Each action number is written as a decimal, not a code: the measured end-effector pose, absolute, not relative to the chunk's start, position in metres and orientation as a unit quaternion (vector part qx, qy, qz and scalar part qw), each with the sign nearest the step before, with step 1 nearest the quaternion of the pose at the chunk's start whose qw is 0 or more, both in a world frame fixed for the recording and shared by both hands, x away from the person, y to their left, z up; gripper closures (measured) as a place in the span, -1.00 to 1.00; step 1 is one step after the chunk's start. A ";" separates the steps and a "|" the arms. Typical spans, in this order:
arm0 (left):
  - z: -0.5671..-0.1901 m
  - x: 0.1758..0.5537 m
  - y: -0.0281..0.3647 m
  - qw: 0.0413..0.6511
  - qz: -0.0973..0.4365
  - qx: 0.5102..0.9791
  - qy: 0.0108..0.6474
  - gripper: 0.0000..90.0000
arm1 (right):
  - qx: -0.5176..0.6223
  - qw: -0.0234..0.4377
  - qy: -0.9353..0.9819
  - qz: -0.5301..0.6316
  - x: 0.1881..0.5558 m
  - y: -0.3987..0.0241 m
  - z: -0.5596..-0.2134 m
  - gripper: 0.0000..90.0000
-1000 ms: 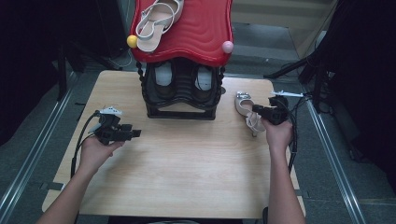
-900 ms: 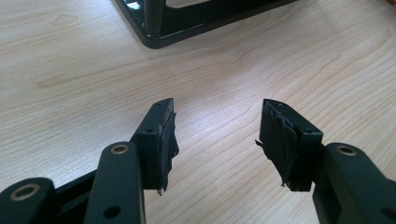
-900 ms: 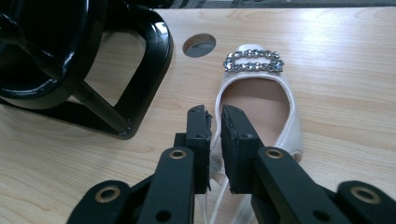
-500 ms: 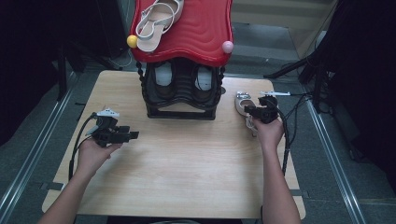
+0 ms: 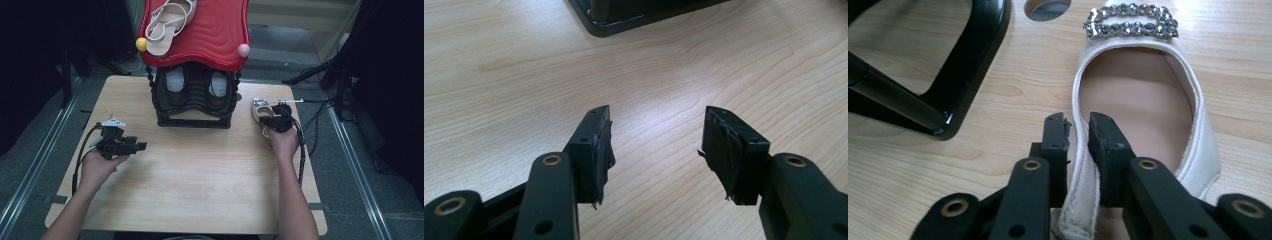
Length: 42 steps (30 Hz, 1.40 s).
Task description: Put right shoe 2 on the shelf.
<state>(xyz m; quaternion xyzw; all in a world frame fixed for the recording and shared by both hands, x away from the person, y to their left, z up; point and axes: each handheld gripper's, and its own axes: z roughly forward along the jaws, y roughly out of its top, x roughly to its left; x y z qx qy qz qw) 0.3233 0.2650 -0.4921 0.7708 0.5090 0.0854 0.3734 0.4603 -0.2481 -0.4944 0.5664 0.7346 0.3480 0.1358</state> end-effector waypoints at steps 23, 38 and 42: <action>-0.494 0.324 0.266 0.371 0.089 0.771 0.510 0.02 | 0.582 0.131 0.722 0.352 0.460 -0.255 -0.484 0.96; -0.493 0.324 0.267 0.380 0.085 0.767 0.510 0.02 | 0.581 0.111 0.710 0.383 0.455 -0.259 -0.471 0.96; -0.492 0.323 0.267 0.384 0.085 0.765 0.510 0.02 | 0.581 0.101 0.707 0.390 0.454 -0.260 -0.467 0.96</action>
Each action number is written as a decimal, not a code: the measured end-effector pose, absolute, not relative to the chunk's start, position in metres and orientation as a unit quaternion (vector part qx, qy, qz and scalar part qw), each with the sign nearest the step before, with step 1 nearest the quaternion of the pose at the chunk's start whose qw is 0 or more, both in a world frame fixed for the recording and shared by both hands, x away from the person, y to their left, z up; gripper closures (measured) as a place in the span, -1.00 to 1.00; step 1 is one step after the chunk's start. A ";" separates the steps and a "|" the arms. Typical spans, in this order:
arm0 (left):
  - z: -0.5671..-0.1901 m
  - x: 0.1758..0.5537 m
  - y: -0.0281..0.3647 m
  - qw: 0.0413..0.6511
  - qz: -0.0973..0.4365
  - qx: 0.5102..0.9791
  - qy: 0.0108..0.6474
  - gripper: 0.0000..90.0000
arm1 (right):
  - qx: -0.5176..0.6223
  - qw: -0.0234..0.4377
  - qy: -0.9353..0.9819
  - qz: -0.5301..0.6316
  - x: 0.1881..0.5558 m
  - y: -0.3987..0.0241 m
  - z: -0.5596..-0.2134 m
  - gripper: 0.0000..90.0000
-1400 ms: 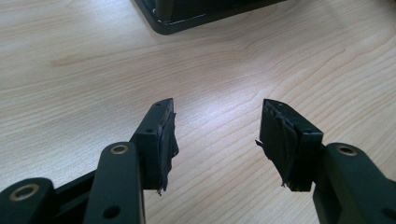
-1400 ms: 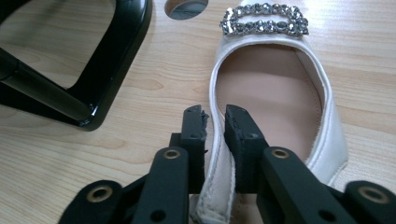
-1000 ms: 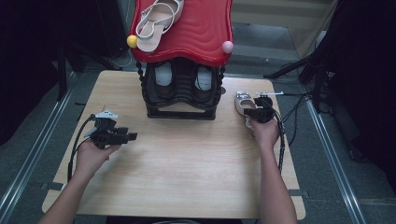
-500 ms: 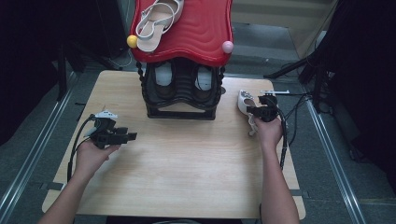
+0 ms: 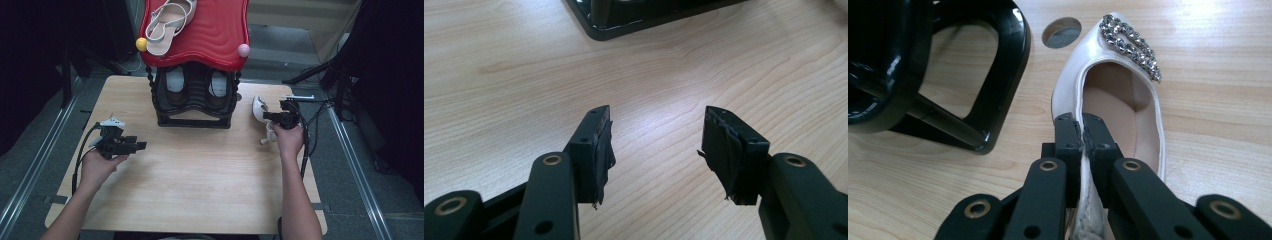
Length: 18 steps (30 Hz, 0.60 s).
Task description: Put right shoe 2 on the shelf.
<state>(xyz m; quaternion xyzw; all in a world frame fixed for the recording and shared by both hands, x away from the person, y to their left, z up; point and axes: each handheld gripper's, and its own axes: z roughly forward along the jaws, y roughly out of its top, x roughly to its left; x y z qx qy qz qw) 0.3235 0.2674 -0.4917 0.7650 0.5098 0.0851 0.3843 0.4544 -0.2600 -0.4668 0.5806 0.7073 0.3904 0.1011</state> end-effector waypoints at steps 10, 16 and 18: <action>-0.492 0.324 0.267 0.384 0.083 0.766 0.508 0.02 | 0.578 0.103 0.706 0.396 0.456 -0.264 -0.446 0.96; -0.491 0.324 0.265 0.387 0.084 0.768 0.503 0.02 | 0.578 0.094 0.703 0.404 0.458 -0.261 -0.437 0.96; -0.492 0.324 0.265 0.387 0.083 0.768 0.503 0.02 | 0.576 0.092 0.699 0.413 0.459 -0.261 -0.434 0.96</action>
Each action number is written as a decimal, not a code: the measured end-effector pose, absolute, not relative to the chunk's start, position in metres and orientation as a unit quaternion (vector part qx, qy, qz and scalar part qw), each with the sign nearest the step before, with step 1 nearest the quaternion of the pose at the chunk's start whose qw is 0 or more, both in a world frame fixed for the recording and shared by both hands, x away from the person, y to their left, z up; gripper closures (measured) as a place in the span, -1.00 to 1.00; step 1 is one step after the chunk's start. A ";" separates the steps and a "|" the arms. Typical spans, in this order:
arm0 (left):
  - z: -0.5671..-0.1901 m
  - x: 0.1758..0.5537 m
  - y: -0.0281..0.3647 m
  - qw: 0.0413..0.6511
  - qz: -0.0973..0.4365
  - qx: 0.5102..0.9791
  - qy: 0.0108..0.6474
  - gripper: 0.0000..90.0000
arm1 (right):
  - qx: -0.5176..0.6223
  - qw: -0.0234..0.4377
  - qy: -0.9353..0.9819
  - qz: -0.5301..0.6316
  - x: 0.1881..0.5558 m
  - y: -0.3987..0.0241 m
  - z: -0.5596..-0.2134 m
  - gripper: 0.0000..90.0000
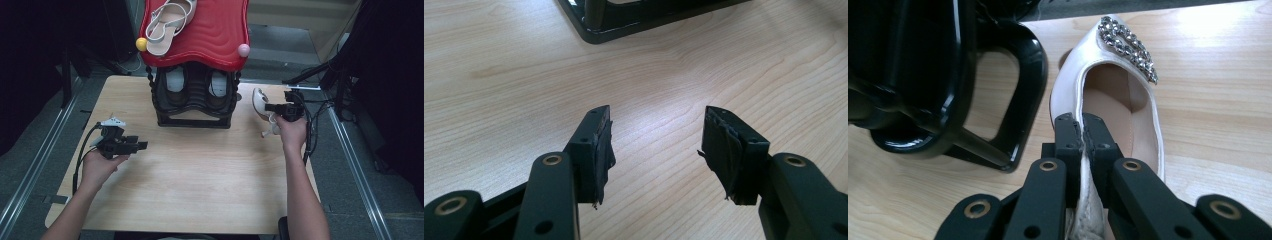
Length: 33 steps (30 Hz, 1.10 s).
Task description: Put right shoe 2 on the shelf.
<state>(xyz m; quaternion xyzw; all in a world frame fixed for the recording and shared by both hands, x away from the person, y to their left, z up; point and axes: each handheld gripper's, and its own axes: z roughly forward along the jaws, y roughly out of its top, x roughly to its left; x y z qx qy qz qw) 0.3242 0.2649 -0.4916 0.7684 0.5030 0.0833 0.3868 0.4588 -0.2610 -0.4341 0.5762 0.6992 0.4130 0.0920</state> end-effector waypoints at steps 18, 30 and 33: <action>-0.490 0.327 0.259 0.391 0.081 0.772 0.494 0.02 | 0.571 0.084 0.697 0.425 0.463 -0.253 -0.387 0.96; -0.489 0.331 0.253 0.391 0.081 0.778 0.485 0.02 | 0.557 0.099 0.698 0.438 0.464 -0.244 -0.337 0.96; -0.489 0.332 0.252 0.393 0.079 0.779 0.483 0.02 | 0.555 0.104 0.697 0.441 0.464 -0.242 -0.323 0.96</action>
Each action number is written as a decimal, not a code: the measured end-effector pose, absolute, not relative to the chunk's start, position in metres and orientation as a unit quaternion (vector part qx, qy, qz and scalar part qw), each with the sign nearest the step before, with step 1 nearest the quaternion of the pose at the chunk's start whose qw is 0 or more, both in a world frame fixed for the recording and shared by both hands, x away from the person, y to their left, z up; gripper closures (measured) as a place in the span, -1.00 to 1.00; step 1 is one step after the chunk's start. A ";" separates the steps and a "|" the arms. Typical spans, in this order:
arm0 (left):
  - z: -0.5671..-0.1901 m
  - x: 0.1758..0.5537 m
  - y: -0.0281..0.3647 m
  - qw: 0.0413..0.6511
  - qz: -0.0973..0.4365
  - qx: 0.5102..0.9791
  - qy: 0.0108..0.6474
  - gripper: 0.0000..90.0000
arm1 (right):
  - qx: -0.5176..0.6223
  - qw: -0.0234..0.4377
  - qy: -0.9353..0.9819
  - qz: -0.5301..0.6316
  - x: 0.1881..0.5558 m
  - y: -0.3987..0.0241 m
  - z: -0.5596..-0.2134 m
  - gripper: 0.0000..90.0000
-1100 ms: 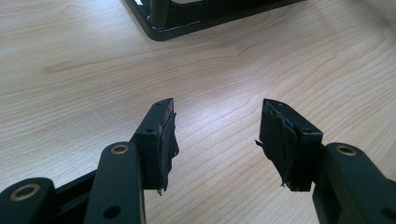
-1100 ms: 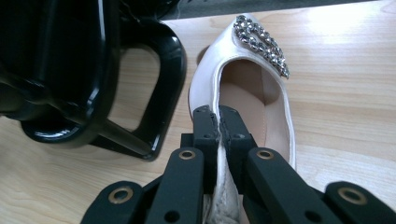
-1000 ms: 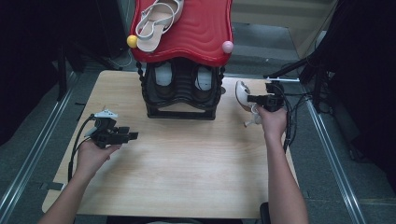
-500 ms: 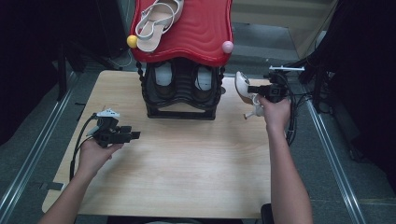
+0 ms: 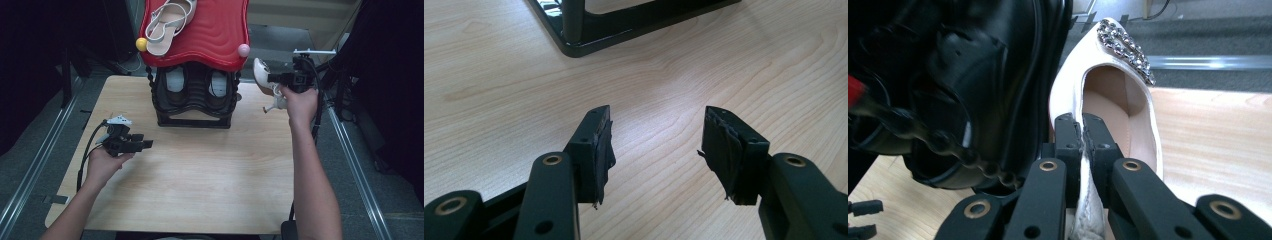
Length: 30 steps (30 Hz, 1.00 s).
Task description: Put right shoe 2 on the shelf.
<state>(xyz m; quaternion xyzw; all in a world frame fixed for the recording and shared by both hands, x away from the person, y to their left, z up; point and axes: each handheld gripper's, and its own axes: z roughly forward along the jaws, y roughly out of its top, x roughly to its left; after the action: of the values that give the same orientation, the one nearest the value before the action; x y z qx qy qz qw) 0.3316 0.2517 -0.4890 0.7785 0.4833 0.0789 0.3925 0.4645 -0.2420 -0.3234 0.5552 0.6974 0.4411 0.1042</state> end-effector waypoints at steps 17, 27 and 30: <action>-0.489 0.335 0.246 0.395 0.074 0.783 0.476 0.02 | 0.539 0.132 0.695 0.458 0.462 -0.229 -0.246 0.96; -0.488 0.335 0.245 0.389 0.072 0.789 0.471 0.02 | 0.522 0.152 0.691 0.476 0.461 -0.213 -0.193 0.96; -0.489 0.335 0.245 0.390 0.074 0.788 0.470 0.02 | 0.515 0.160 0.690 0.482 0.461 -0.207 -0.177 0.96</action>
<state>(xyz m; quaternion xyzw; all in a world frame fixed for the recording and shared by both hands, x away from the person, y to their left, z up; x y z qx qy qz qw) 0.3349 0.2445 -0.4890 0.7880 0.4704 0.0737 0.3903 0.4609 -0.2066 -0.1775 0.5154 0.6902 0.4820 0.1601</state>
